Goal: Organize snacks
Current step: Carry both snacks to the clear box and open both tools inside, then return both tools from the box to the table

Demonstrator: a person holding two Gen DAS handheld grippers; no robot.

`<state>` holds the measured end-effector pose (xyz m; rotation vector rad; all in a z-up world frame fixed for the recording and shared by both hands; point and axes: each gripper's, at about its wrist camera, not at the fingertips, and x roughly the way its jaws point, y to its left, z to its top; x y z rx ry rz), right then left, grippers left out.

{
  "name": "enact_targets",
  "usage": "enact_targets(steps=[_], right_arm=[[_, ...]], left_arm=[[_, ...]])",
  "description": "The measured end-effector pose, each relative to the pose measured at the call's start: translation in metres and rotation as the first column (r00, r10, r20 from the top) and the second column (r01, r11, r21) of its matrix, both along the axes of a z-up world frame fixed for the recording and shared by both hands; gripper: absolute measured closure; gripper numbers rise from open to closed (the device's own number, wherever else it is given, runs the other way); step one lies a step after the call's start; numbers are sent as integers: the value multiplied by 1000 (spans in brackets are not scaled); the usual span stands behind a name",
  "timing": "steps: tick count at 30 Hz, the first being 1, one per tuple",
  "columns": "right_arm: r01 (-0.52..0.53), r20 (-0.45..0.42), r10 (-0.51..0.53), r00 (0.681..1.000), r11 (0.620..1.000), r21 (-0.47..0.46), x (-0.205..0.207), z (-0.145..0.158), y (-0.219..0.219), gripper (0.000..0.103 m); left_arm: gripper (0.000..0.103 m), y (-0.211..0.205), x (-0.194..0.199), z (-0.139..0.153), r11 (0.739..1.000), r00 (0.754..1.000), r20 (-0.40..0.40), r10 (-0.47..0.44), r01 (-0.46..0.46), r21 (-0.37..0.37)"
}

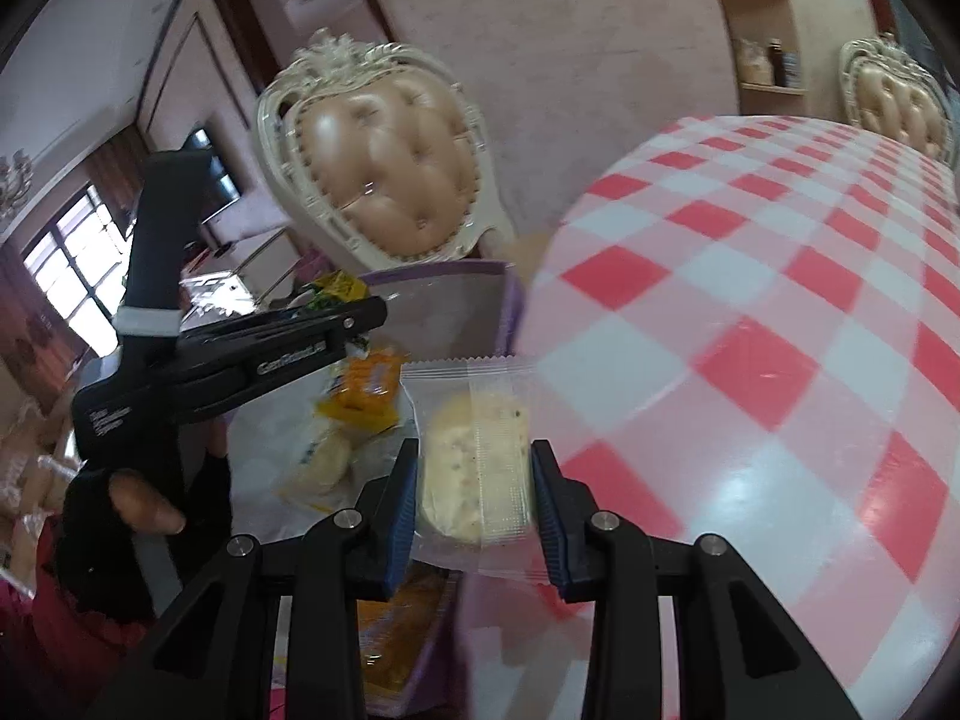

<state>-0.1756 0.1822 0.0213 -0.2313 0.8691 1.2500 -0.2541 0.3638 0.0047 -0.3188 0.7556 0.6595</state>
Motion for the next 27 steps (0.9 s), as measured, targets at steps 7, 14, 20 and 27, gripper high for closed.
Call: enact_targets(steps=[7, 14, 20, 27], right_arm=[[-84, 13, 84, 996, 996, -9, -24, -3, 18, 67], [-165, 20, 167, 986, 985, -51, -47, -10, 38, 67], [-205, -7, 205, 979, 978, -31, -48, -6, 36, 59], [-118, -52, 120, 991, 992, 46, -13, 7, 1, 57]], left_arm=[[70, 13, -16, -4, 999, 999, -19, 50, -50, 8], [69, 22, -21, -2, 995, 994, -53, 96, -94, 42], [9, 20, -29, 12, 970, 976, -46, 211, -203, 134], [9, -10, 3, 25, 970, 985, -82, 150, -131, 204]])
